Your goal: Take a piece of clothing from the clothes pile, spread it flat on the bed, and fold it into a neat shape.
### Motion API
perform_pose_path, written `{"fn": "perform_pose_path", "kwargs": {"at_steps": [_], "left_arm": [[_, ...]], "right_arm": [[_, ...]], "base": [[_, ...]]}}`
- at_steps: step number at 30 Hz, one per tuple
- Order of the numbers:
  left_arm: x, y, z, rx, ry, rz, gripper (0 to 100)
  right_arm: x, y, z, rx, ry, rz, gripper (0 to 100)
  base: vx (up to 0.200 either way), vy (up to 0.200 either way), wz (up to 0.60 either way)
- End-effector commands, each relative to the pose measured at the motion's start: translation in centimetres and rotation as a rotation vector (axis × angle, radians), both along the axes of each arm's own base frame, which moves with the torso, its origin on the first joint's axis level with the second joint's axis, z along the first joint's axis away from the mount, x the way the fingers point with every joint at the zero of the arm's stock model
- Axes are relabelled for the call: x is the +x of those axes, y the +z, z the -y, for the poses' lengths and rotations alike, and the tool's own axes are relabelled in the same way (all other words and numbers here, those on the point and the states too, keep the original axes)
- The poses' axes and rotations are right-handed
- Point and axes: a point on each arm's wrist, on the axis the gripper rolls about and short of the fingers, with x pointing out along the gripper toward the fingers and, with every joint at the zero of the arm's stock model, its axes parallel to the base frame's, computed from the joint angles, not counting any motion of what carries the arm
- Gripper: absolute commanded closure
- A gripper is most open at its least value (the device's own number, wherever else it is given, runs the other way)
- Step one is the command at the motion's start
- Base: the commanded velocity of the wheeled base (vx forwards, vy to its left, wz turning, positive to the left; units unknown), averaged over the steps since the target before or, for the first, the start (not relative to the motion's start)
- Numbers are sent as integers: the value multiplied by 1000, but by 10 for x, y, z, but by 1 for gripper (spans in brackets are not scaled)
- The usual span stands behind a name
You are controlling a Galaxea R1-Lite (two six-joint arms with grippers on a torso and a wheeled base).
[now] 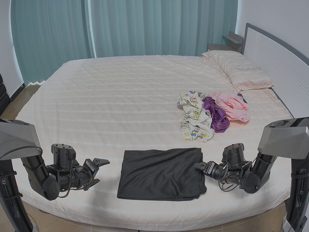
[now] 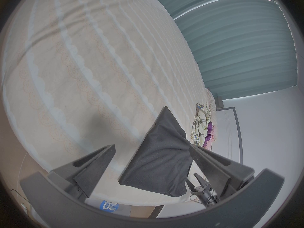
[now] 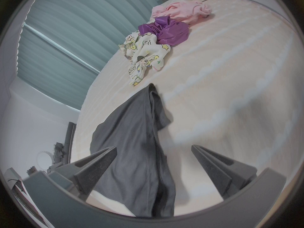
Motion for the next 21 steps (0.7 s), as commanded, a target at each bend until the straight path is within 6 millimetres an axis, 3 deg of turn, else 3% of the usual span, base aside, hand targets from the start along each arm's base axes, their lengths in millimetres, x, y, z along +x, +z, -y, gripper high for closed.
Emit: {"fn": "perform_pose_path", "kwargs": {"at_steps": [1,10,11,21], "left_arm": [[0,0,0,0,0,-1,0],[0,0,0,1,-1,0,0],[0,0,0,1,-1,0,0],[0,0,0,1,-1,0,0]], "right_arm": [[-33,5,-8,42,25,-30,0],[-44,-6,-10,34,39,-89,0],[-44,-7,-10,33,39,-92,100],[-60,-8,-6,7,40,-130,100]], "base": [[0,0,0],[0,0,0],[0,0,0],[0,0,0]]}}
